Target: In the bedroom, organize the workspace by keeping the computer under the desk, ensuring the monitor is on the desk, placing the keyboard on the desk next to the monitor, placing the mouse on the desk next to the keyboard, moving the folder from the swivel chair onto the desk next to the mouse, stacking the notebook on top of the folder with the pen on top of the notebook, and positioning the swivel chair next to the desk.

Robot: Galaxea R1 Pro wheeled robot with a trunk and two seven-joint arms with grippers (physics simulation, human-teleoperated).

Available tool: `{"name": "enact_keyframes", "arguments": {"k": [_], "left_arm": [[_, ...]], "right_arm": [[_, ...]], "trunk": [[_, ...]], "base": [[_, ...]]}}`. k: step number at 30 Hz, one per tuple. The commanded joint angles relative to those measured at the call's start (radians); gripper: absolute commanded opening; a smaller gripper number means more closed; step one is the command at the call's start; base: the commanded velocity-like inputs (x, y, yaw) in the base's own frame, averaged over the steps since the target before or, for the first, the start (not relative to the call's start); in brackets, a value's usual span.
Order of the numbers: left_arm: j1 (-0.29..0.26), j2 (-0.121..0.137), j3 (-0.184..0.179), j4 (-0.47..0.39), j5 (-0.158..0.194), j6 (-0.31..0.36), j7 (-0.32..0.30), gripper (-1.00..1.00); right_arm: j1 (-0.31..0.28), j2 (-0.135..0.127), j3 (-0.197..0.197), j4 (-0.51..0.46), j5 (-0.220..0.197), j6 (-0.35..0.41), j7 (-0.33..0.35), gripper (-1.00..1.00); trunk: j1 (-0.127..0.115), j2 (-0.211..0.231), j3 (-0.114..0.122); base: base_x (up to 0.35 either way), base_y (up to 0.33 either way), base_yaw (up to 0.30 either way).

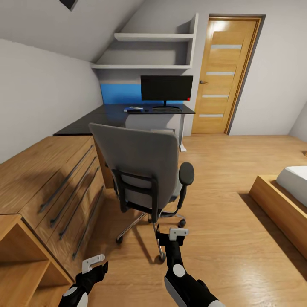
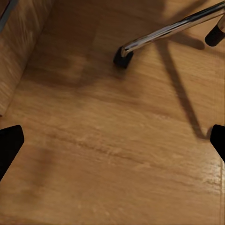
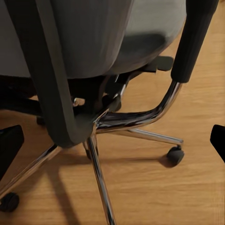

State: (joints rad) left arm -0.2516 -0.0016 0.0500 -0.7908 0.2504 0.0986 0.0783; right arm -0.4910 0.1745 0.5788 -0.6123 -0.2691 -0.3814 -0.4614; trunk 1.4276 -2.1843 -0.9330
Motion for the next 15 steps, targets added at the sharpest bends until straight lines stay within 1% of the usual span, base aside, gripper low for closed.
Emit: {"name": "enact_keyframes", "arguments": {"k": [1, 15], "left_arm": [[0.0, 0.0, 0.0, -0.002, 0.011, 0.006, 0.003, 1.0], [0.0, 0.0, 0.002, -0.002, 0.012, 0.006, 0.003, 1.0]], "right_arm": [[-0.001, 0.0, 0.005, 0.001, -0.009, -0.009, -0.004, 1.0], [-0.001, 0.0, 0.007, 0.003, -0.009, -0.017, -0.003, 1.0]], "trunk": [[0.004, -0.008, -0.004], [0.057, -0.106, -0.048]], "base": [[0.0, 0.0, 0.0], [0.0, 0.0, 0.0]]}}
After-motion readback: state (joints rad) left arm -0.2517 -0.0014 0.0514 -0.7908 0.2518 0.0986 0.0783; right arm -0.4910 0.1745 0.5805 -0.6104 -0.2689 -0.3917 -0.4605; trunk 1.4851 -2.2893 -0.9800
